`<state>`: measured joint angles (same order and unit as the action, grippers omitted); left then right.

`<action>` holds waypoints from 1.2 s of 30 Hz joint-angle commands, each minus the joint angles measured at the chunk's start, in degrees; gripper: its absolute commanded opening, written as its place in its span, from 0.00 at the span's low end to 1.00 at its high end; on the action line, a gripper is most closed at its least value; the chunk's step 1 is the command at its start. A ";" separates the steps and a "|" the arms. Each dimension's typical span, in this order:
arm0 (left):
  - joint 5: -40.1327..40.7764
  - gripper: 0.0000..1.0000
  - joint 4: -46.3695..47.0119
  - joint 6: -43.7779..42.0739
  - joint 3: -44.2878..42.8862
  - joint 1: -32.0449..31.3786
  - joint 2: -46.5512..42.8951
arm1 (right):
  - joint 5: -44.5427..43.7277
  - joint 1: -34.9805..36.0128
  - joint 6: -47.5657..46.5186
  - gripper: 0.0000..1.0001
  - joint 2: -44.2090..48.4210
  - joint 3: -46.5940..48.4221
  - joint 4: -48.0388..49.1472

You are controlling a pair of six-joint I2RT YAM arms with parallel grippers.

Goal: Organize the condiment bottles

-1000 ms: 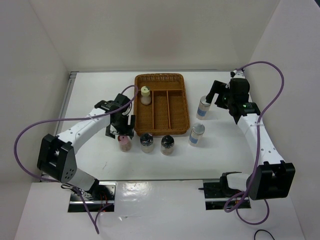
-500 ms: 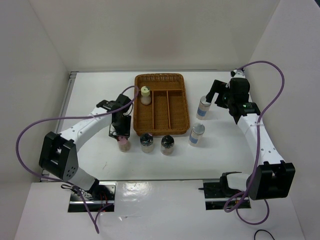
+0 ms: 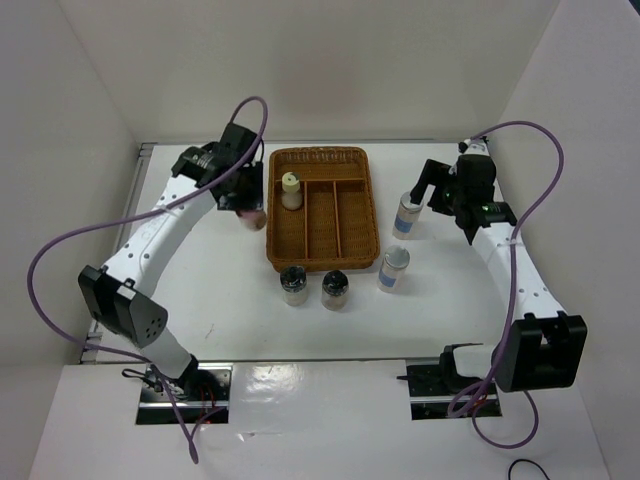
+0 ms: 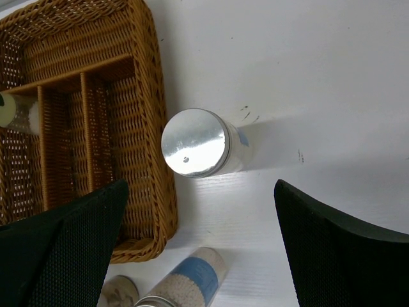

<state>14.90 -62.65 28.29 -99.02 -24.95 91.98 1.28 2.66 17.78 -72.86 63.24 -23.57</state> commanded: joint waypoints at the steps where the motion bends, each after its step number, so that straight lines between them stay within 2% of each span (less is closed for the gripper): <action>1: 2.07 0.40 0.42 -3.68 -7.75 -0.10 4.42 | -0.22 0.42 0.24 0.99 -0.97 1.00 3.36; 5: 0.76 0.40 3.50 -5.97 -13.73 -0.10 9.96 | -1.27 0.42 -0.81 0.99 -2.11 2.15 3.36; 11: -0.57 0.40 9.99 -8.78 -15.06 -0.63 16.64 | -2.51 0.42 -1.96 0.99 -2.73 2.67 3.36; 20: -3.03 0.40 12.38 -9.84 -17.69 -0.63 24.02 | -1.37 0.42 -2.58 0.99 -4.40 4.26 3.97; 36: -5.84 0.40 12.91 -9.84 -17.17 -1.15 28.60 | -0.22 1.48 -3.10 0.99 -7.12 4.26 3.97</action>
<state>10.20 -50.96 19.42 -114.59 -25.69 120.25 0.86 3.25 15.46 -79.55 64.93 -22.15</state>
